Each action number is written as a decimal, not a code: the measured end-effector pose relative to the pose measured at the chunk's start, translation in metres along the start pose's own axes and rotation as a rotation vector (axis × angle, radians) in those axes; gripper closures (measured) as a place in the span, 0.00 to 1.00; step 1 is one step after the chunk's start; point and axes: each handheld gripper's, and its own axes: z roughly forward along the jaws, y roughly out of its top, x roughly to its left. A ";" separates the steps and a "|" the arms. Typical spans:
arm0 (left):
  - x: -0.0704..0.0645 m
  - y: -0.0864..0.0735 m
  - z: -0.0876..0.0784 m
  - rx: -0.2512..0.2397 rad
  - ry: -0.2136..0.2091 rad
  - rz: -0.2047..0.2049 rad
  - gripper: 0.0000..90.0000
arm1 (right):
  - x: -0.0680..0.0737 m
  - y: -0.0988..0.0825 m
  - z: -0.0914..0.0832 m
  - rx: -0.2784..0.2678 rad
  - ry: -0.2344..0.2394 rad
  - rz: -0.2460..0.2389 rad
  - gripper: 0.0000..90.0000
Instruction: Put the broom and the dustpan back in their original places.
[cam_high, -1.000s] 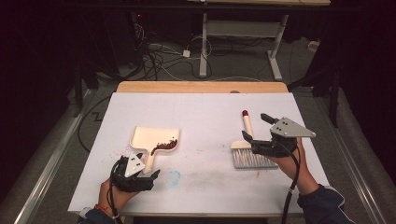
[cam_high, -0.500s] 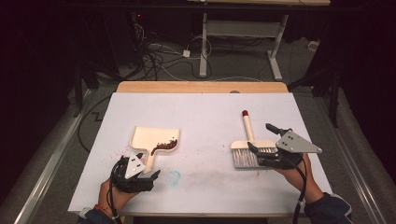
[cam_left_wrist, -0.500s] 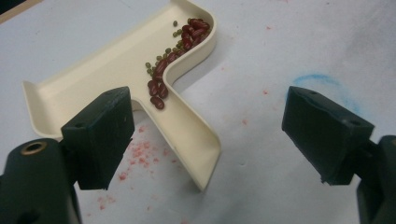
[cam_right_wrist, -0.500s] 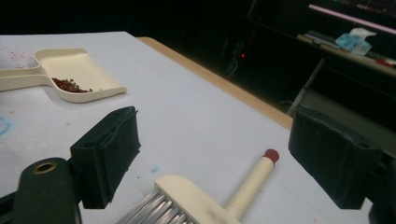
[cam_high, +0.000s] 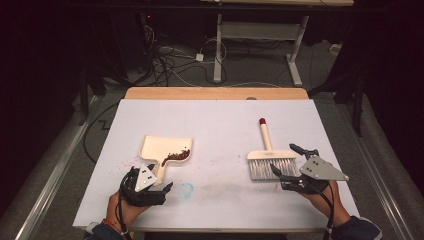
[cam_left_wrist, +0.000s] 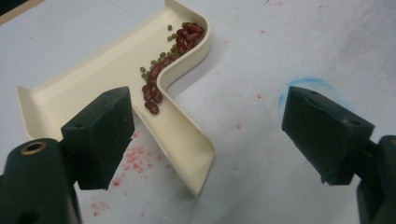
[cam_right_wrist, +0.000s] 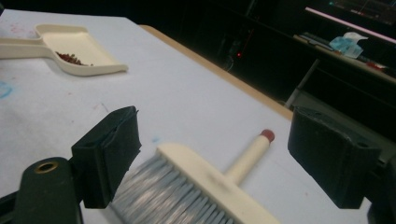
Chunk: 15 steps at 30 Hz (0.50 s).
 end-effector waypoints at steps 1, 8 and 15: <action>0.000 0.000 0.000 0.001 -0.001 0.000 0.19 | 0.000 -0.003 -0.001 0.003 -0.002 0.005 0.19; 0.002 -0.001 0.001 0.002 0.008 0.007 0.19 | 0.001 -0.019 -0.010 0.034 -0.007 0.001 0.19; 0.006 -0.003 0.000 -0.015 0.021 0.006 0.19 | 0.004 -0.041 -0.014 0.084 0.011 0.030 0.19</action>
